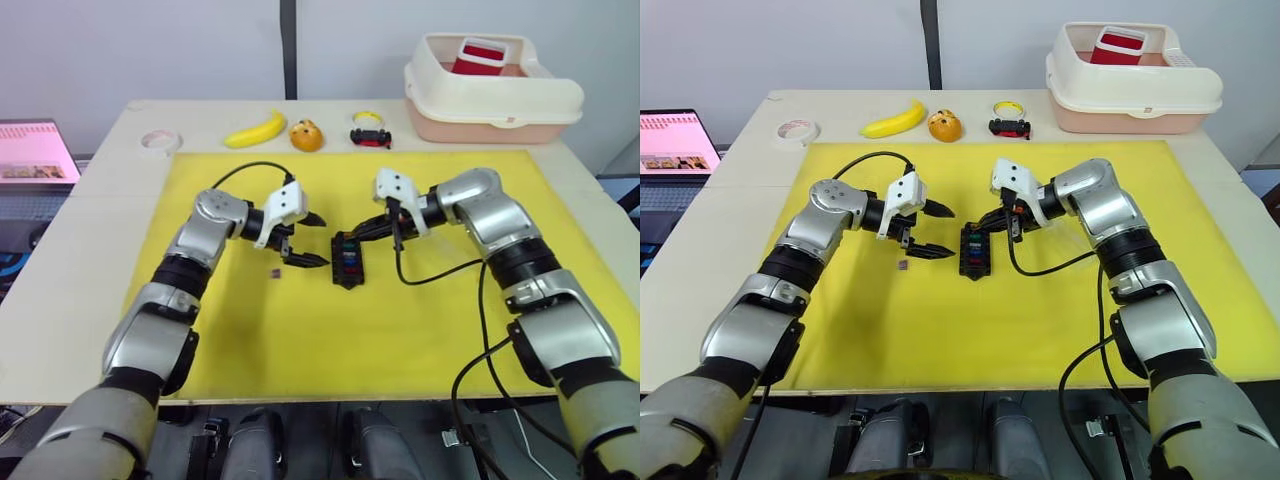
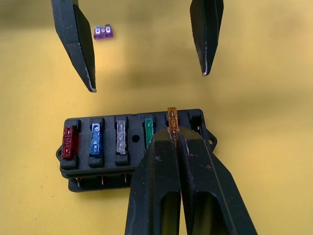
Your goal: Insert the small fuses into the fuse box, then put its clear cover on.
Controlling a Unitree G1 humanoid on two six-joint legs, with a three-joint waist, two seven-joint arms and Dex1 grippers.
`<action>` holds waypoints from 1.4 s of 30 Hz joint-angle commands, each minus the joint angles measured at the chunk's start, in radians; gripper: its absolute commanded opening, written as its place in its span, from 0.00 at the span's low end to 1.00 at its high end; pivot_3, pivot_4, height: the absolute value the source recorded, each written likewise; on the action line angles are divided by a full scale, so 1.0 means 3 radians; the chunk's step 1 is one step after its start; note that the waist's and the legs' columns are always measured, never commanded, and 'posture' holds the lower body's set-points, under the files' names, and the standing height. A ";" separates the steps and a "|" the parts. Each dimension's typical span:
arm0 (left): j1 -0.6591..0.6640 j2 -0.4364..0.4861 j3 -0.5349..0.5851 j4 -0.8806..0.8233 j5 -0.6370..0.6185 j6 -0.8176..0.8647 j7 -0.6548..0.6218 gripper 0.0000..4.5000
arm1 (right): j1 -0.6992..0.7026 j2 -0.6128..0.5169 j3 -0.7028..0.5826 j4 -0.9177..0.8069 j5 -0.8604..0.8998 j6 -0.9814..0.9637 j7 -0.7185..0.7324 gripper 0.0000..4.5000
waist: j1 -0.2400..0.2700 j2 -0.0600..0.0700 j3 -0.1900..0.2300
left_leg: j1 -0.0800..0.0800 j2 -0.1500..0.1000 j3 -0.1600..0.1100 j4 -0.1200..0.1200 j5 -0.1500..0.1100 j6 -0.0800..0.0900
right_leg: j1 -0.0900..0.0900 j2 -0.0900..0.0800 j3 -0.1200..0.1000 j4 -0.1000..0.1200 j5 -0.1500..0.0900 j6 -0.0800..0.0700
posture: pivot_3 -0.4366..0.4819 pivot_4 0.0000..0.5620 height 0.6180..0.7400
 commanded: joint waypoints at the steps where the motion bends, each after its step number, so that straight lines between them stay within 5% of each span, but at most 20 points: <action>1: -0.0035 0.0033 0.0035 -0.0121 -0.0003 0.0015 -0.0007 0.99 | -0.0039 0.0026 -0.0096 0.0006 -0.0029 -0.0082 -0.0001 0.00 | 0.0000 0.0000 0.0000 | 0.0000 0.0000 0.0000 0.0000 0.0000 0.0000 | 0.0000 0.0000 0.0000 0.0000 0.0000 0.0000 | 0.48 0.27 0.99; 42: 0.0051 0.0064 0.0027 -0.0225 0.0003 0.0048 0.0017 0.99 | -0.0110 0.0157 -0.0081 0.0423 -0.0315 -0.0451 0.0026 0.00 | -0.0003 0.0001 0.0000 | 0.0003 0.0000 0.0000 0.0001 0.0006 -0.0010 | 0.0002 0.0000 0.0000 0.0003 0.0000 0.0000 | 0.48 0.27 0.99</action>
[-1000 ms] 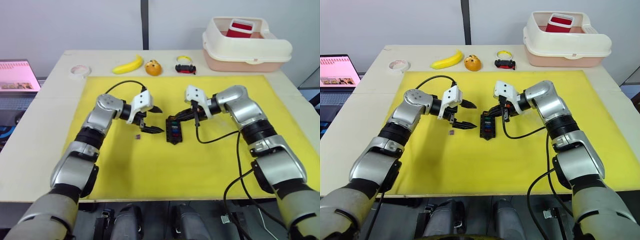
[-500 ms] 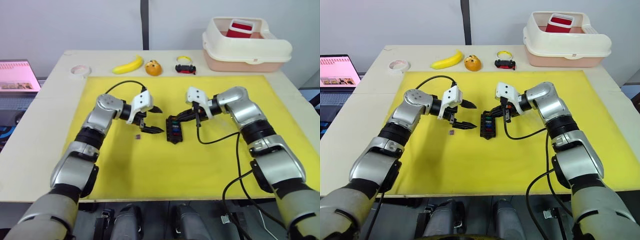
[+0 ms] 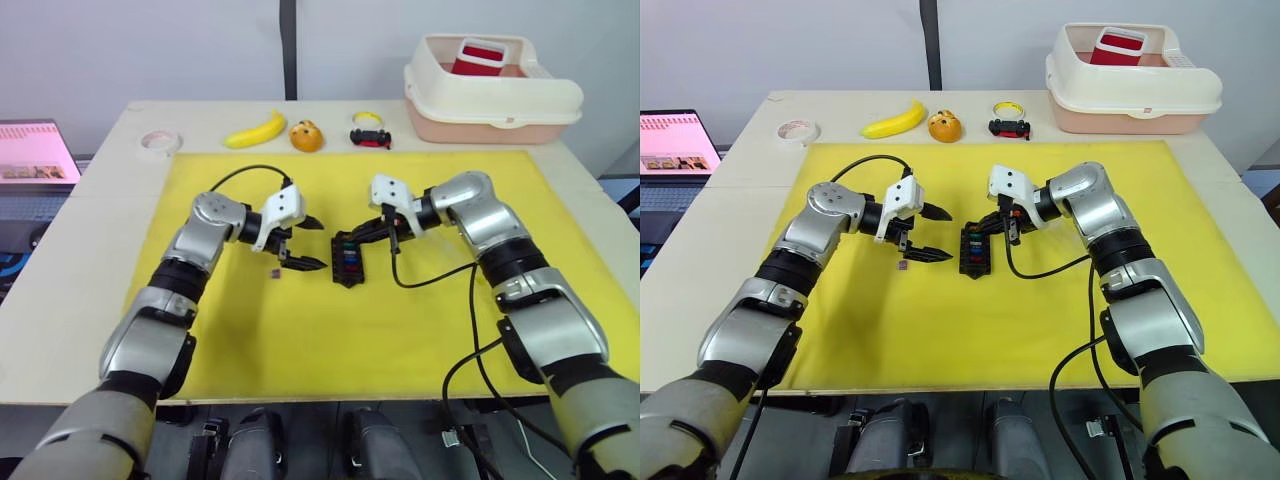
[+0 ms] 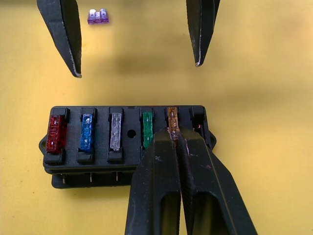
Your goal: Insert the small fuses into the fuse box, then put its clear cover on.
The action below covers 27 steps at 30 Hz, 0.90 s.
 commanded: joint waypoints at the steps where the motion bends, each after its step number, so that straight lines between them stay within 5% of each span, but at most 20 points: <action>1: -0.0030 0.0025 0.0031 -0.0130 -0.0004 0.0002 0.0007 0.99 | -0.0046 0.0020 -0.0028 0.0004 -0.0055 -0.0018 0.0017 0.00 | -0.0001 0.0000 0.0000 | 0.0000 0.0000 0.0000 0.0000 0.0000 0.0000 | 0.0000 0.0000 0.0000 0.0000 0.0000 0.0000 | 0.48 0.27 0.99; 26: -0.0004 0.0005 0.0024 -0.0151 -0.0004 0.0023 0.0030 0.99 | -0.0054 0.0019 -0.0084 -0.0110 -0.0036 0.0053 0.0001 0.00 | -0.0003 0.0000 0.0000 | 0.0000 0.0000 0.0000 0.0000 0.0002 -0.0004 | 0.0000 0.0000 0.0000 0.0001 0.0000 0.0000 | 0.48 0.27 0.99; 27: -0.0004 0.0003 0.0024 -0.0152 -0.0005 0.0024 0.0031 1.00 | -0.0053 0.0019 -0.0083 -0.0111 -0.0041 0.0050 -0.0007 0.07 | -0.0003 0.0000 0.0000 | 0.0000 0.0000 0.0000 0.0000 0.0002 -0.0003 | 0.0000 0.0000 0.0000 0.0001 0.0000 0.0000 | 0.48 0.27 0.99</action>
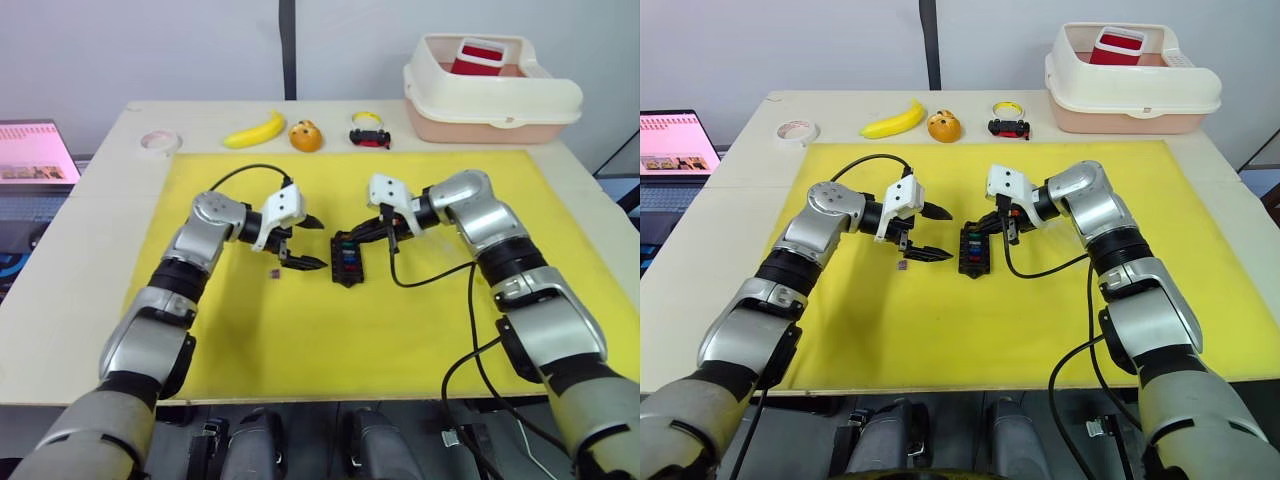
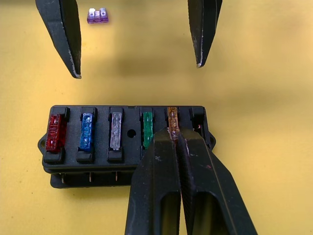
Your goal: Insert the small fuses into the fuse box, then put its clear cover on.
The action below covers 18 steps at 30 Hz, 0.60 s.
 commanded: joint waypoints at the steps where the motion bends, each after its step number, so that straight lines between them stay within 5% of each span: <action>1: -0.0007 0.0004 0.0025 -0.0123 -0.0006 0.0006 0.0018 1.00 | -0.0038 -0.0001 -0.0070 -0.0090 -0.0012 0.0008 -0.0016 0.14 | 0.0001 0.0000 0.0000 | 0.0000 0.0000 0.0000 0.0000 0.0000 0.0000 | 0.0000 0.0000 0.0000 0.0000 0.0000 0.0000 | 0.48 0.27 0.99; 18: -0.0011 0.0003 0.0024 -0.0123 -0.0001 0.0004 0.0033 1.00 | -0.0049 -0.0021 -0.0124 -0.0199 0.0016 0.0078 0.0043 0.14 | 0.0004 0.0000 0.0000 | 0.0000 0.0000 0.0000 0.0000 0.0000 -0.0001 | 0.0000 0.0000 0.0000 0.0000 0.0000 0.0000 | 0.48 0.27 0.99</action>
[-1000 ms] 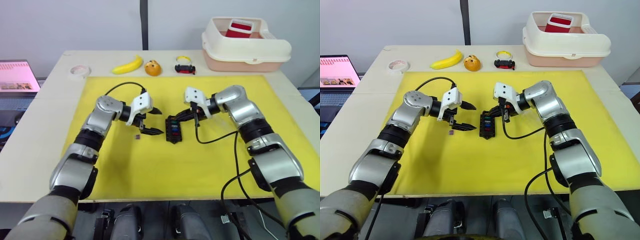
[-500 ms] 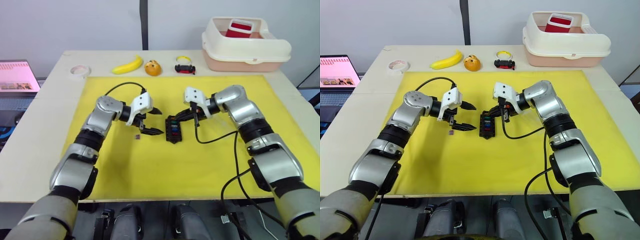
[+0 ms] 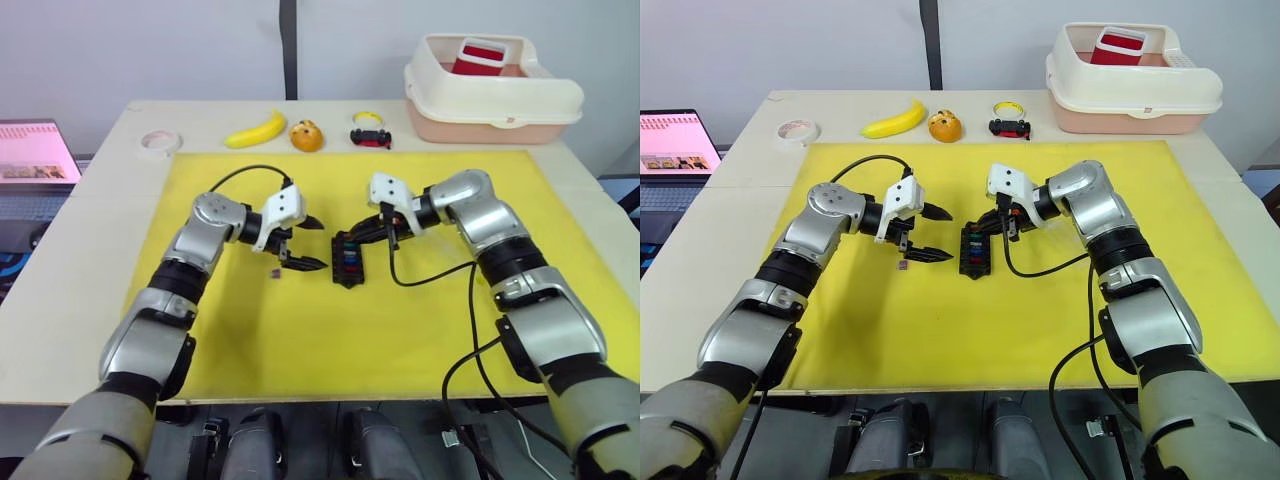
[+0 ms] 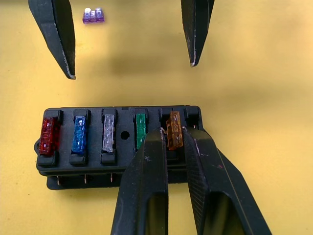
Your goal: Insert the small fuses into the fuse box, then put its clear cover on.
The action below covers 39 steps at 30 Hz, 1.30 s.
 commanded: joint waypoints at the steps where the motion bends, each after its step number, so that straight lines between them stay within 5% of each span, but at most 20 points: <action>1: -0.0032 0.0003 0.0023 -0.0096 -0.0001 -0.0002 0.0012 1.00 | -0.0047 -0.0023 -0.0082 -0.0160 0.0037 0.0021 0.0030 0.14 | -0.0001 0.0000 0.0000 | 0.0000 0.0000 0.0000 0.0000 0.0000 0.0000 | 0.0000 0.0000 0.0000 0.0000 0.0000 0.0000 | 0.48 0.27 0.99; 39: -0.0064 -0.0009 0.0017 -0.0034 0.0020 -0.0050 0.0053 1.00 | -0.0157 -0.0044 -0.0240 -0.0295 0.0145 0.0307 0.0078 0.14 | 0.0002 0.0000 0.0000 | 0.0000 0.0000 0.0000 0.0000 0.0000 0.0000 | 0.0000 0.0000 0.0000 0.0000 0.0000 0.0000 | 0.48 0.27 0.99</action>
